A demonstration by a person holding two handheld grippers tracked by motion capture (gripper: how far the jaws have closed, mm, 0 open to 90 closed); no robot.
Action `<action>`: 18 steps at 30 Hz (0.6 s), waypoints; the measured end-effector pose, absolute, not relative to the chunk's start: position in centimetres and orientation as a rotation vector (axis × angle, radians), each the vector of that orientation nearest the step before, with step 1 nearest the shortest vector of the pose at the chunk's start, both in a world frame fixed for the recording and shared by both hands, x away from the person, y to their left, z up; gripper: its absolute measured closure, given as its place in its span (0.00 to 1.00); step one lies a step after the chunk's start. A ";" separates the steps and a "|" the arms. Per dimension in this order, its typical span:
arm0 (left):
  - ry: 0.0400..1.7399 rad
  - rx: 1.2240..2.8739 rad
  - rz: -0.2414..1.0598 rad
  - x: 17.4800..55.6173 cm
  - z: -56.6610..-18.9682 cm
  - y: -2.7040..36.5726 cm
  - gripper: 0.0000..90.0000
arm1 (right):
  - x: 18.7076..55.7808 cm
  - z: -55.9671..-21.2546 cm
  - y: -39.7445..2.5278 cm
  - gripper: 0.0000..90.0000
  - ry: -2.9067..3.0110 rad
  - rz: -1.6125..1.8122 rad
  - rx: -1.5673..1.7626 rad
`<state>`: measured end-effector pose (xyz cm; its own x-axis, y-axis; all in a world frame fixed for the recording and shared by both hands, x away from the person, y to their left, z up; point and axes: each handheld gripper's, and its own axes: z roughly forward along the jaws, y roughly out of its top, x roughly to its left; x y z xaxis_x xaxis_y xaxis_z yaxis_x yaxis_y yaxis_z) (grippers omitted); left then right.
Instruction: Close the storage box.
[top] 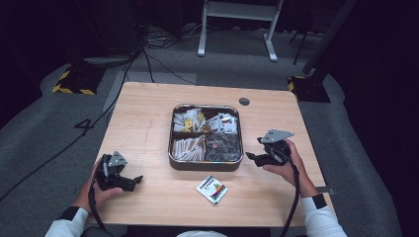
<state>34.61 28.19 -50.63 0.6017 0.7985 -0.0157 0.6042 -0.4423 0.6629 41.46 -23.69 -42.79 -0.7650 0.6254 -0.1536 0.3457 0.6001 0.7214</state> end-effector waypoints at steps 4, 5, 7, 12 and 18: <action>1.103 2.195 0.399 34.6 -50.6 28.2 0.01 | 41.1 -43.3 -24.4 0.30 2.440 0.956 0.789; 1.103 2.195 0.399 34.6 -50.6 28.2 0.01 | 41.1 -43.3 -24.4 0.30 2.440 0.956 0.789; 1.103 2.196 0.399 34.6 -50.6 28.2 0.01 | 40.9 -43.4 -24.7 0.29 2.433 0.942 0.790; 1.103 2.195 0.399 34.6 -50.6 28.2 0.01 | 40.4 -43.9 -26.0 0.29 2.432 0.943 0.819; 1.102 2.196 0.399 34.6 -50.6 28.2 0.01 | 40.0 -44.6 -27.0 0.29 2.428 0.920 0.846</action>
<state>34.61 28.19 -50.63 0.6019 0.7984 -0.0151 0.6037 -0.4426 0.6631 40.02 -27.01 -44.57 -0.7327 0.6625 -0.1555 0.3932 0.5987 0.6978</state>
